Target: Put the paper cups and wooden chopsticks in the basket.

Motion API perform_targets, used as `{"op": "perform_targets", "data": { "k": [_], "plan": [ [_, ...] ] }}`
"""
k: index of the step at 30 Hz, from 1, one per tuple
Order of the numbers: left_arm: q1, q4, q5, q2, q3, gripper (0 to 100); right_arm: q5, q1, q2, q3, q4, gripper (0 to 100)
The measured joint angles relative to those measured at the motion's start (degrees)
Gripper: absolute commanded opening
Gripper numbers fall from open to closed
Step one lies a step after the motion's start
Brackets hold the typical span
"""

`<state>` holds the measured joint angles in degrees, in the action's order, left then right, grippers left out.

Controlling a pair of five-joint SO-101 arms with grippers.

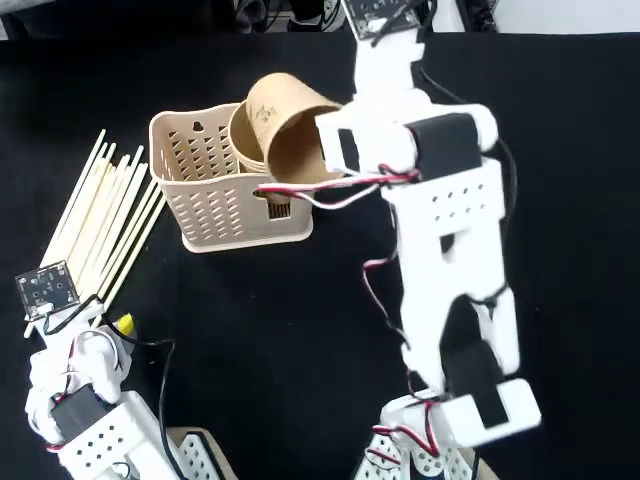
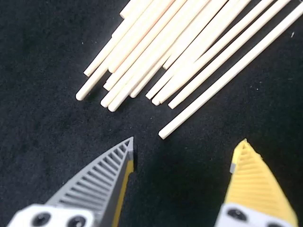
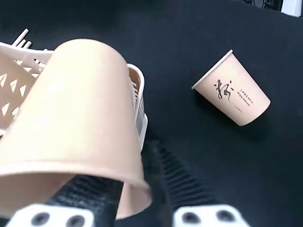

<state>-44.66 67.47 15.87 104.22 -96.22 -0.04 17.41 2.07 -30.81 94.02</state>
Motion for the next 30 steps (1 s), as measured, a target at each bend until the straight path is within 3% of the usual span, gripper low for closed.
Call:
{"op": "perform_targets", "data": {
  "k": [10,23,26,30],
  "plan": [
    [0.00,0.00,0.00,0.00,0.00,32,0.00,0.18,-6.51,-14.77,0.00,19.8],
    [0.00,0.00,0.00,0.00,0.00,32,0.00,7.56,-11.69,-23.56,-3.16,19.8],
    [0.00,0.00,0.00,0.00,0.00,32,0.53,5.63,-11.69,-23.56,-1.76,19.8],
    [0.00,0.00,0.00,0.00,0.00,32,7.03,-0.62,-11.87,-23.56,-1.23,20.3]
  ]
}}
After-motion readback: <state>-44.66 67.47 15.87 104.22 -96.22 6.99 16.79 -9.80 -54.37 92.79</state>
